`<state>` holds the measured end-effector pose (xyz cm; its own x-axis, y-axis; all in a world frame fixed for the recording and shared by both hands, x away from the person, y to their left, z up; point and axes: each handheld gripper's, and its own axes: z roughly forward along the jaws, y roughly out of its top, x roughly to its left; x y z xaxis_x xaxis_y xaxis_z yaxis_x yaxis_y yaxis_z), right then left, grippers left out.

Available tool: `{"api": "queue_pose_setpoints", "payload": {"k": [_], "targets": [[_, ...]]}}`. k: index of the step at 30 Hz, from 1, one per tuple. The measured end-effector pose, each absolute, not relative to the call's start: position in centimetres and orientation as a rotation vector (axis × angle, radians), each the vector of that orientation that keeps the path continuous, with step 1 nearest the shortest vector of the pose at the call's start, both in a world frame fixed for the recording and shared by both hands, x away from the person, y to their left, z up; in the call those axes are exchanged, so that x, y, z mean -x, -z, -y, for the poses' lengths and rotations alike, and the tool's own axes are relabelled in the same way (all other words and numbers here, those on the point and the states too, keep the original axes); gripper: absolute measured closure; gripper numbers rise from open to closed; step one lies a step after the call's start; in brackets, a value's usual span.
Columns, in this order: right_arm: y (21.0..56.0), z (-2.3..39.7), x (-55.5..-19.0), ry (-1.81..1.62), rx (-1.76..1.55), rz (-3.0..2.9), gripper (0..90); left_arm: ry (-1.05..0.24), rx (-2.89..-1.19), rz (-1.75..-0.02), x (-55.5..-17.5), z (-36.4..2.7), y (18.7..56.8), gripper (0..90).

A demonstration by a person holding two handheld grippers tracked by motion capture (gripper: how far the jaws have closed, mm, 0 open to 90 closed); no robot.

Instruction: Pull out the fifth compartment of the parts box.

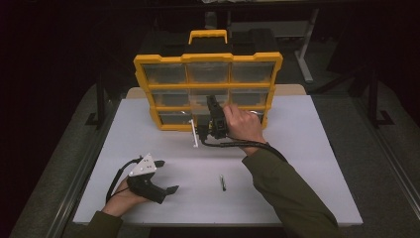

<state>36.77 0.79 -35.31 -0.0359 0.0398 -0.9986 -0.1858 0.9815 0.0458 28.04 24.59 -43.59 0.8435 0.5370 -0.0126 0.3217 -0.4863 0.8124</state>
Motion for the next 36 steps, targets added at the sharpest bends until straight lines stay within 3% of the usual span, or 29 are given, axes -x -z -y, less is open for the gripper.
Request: {"api": "queue_pose_setpoints", "payload": {"k": [36], "targets": [[35.3, -0.6, -34.4, -0.202, 0.134, -1.61, 77.6, -0.308, -2.116, -0.623, -28.1, -24.6, 43.6, 0.0]]}}
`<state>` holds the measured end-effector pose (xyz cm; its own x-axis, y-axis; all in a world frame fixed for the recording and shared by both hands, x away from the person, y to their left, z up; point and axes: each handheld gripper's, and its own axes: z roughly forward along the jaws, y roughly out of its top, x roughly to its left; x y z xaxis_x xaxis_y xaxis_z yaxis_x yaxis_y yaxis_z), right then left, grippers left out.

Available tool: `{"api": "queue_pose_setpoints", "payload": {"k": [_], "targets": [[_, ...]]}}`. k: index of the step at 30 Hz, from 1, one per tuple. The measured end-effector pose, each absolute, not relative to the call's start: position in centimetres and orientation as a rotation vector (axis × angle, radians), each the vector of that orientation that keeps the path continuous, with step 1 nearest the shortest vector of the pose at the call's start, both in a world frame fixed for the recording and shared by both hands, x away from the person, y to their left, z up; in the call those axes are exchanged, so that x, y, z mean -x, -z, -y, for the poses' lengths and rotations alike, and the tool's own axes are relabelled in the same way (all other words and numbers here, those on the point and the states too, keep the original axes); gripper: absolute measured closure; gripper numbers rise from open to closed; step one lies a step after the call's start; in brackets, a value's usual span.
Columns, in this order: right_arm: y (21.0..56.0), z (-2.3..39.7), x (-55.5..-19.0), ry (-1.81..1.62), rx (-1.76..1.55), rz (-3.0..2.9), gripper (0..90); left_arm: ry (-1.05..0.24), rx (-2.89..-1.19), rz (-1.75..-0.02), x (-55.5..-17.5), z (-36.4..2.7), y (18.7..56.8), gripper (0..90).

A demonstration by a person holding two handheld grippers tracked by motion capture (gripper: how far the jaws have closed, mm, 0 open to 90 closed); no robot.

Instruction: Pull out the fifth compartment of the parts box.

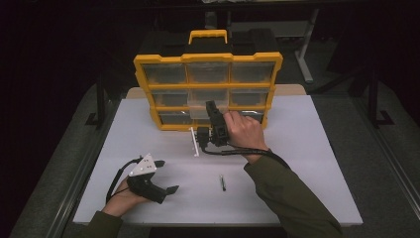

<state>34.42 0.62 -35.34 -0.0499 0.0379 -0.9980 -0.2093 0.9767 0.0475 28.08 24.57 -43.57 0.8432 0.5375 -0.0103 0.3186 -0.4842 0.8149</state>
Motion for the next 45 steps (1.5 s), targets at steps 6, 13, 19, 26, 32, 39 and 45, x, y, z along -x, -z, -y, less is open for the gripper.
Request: {"api": "queue_pose_setpoints", "payload": {"k": [6, 13, 19, 26, 32, 39, 45], "targets": [[35.3, -0.5, -34.0, -0.209, 0.136, -1.612, 77.6, -0.301, -2.119, -0.628, -28.1, -24.6, 43.6, 0.0], [35.3, -0.5, -33.5, -0.212, 0.147, -1.603, 77.6, -0.309, -2.125, -0.617, -28.1, -24.6, 43.5, 0.0], [35.3, -0.4, -33.2, -0.217, 0.149, -1.606, 77.6, -0.307, -2.123, -0.618, -28.1, -24.6, 43.5, 0.0], [35.4, -0.2, -32.8, -0.22, 0.159, -1.605, 77.6, -0.308, -2.123, -0.619, -28.1, -24.6, 43.5, 0.0], [35.4, -0.1, -32.5, -0.223, 0.16, -1.605, 77.5, -0.308, -2.12, -0.619, -28.1, -24.6, 43.5, 0.0], [35.6, -0.2, -32.3, -0.22, 0.164, -1.605, 77.2, -0.304, -2.11, -0.624, -28.0, -24.5, 43.5, 0.0], [35.8, -0.2, -32.2, -0.218, 0.172, -1.604, 77.0, -0.301, -2.11, -0.628, -28.0, -24.5, 43.6, 0.0]]}}
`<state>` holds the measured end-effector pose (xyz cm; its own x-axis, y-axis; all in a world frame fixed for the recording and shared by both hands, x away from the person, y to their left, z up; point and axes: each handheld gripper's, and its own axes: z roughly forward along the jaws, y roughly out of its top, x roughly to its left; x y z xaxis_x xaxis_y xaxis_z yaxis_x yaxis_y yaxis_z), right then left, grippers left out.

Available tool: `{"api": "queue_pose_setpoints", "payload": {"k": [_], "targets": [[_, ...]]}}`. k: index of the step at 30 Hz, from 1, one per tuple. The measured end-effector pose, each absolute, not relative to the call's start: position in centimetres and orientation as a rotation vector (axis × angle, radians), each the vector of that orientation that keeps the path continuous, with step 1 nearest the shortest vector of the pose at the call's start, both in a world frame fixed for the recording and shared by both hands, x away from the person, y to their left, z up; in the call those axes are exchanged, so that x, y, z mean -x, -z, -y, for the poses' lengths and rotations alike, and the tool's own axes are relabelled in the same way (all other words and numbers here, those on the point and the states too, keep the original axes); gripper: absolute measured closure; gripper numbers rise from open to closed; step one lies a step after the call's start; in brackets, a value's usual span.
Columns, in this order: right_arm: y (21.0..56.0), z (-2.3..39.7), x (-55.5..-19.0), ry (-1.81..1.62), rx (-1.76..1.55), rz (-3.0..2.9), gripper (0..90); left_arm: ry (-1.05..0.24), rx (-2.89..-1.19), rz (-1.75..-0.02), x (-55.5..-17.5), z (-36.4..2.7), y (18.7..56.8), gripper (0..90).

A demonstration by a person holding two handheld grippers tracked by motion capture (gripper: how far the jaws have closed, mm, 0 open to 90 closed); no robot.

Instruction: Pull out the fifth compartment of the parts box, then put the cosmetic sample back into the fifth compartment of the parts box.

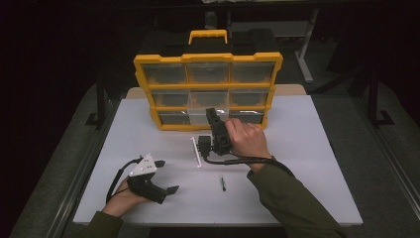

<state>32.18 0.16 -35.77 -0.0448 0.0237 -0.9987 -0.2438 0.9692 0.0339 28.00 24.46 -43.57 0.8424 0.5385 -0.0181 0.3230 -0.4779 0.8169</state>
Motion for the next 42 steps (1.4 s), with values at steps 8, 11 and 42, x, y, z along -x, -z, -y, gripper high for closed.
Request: {"api": "queue_pose_setpoints", "payload": {"k": [8, 11, 42], "targets": [[35.9, -0.2, -32.2, -0.222, 0.173, -1.598, 76.7, -0.301, -2.11, -0.628, -28.0, -24.4, 43.6, 0.0], [35.9, -0.1, -32.2, -0.231, 0.17, -1.601, 72.9, -0.302, -2.11, -0.627, -28.0, -24.5, 43.6, 0.0], [36.1, 2.5, -30.8, -0.283, 0.158, -1.559, 44.3, -0.306, -2.115, -0.63, -28.1, -24.5, 43.7, 0.0]]}}
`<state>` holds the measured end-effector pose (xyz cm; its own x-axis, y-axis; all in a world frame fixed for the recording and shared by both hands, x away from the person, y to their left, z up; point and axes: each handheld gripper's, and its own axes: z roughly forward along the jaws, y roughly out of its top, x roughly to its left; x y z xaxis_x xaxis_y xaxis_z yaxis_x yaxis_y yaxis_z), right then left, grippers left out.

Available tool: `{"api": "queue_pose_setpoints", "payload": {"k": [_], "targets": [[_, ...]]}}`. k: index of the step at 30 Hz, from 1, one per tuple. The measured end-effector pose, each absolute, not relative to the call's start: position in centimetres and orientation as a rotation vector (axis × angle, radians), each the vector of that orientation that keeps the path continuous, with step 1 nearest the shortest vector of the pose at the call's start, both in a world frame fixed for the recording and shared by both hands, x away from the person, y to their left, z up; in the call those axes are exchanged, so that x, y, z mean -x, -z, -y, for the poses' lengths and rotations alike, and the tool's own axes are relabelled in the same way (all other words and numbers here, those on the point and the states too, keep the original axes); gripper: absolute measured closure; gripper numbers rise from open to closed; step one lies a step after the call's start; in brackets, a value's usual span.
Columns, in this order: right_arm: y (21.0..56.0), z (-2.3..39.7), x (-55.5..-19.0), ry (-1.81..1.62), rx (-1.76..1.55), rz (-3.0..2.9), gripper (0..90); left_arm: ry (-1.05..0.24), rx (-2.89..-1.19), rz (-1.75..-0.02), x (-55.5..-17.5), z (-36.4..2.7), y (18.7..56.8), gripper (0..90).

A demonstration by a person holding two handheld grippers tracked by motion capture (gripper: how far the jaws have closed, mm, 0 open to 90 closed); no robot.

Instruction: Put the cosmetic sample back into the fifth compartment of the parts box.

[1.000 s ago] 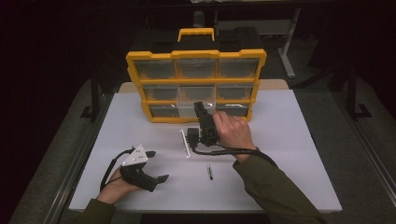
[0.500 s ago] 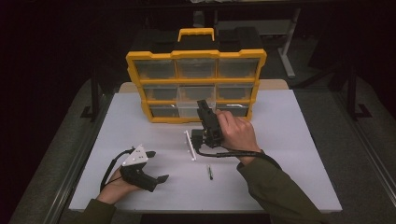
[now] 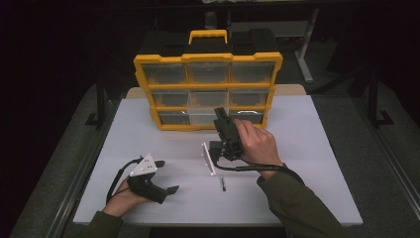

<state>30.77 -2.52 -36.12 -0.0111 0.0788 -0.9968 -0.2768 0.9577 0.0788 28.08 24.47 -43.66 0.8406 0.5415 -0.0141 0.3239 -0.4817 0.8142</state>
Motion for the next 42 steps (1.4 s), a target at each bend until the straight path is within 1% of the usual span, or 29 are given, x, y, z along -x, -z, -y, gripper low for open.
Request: {"api": "queue_pose_setpoints", "payload": {"k": [11, 20, 22, 33, 38, 42], "targets": [[37.3, 4.3, -30.2, -0.282, 0.136, -1.552, 33.2, -0.313, -2.117, -0.625, -27.9, -24.4, 43.7, 0.0], [38.7, 5.2, -29.8, -0.282, 0.102, -1.553, 32.2, -0.298, -2.091, -0.641, -27.8, -24.4, 43.6, 0.0], [39.0, 5.4, -29.7, -0.277, 0.097, -1.549, 31.6, -0.309, -2.115, -0.624, -27.9, -24.6, 43.6, 0.0], [41.4, 7.0, -28.6, -0.262, 0.061, -1.606, 31.9, -0.308, -2.114, -0.628, -28.0, -24.6, 43.7, 0.0], [42.1, 7.5, -28.2, -0.25, 0.059, -1.627, 30.3, -0.3, -2.108, -0.646, -27.8, -24.5, 43.7, 0.0], [42.5, 8.0, -28.0, -0.251, 0.043, -1.617, 26.9, -0.304, -2.12, -0.638, -27.9, -24.6, 43.6, 0.0]]}}
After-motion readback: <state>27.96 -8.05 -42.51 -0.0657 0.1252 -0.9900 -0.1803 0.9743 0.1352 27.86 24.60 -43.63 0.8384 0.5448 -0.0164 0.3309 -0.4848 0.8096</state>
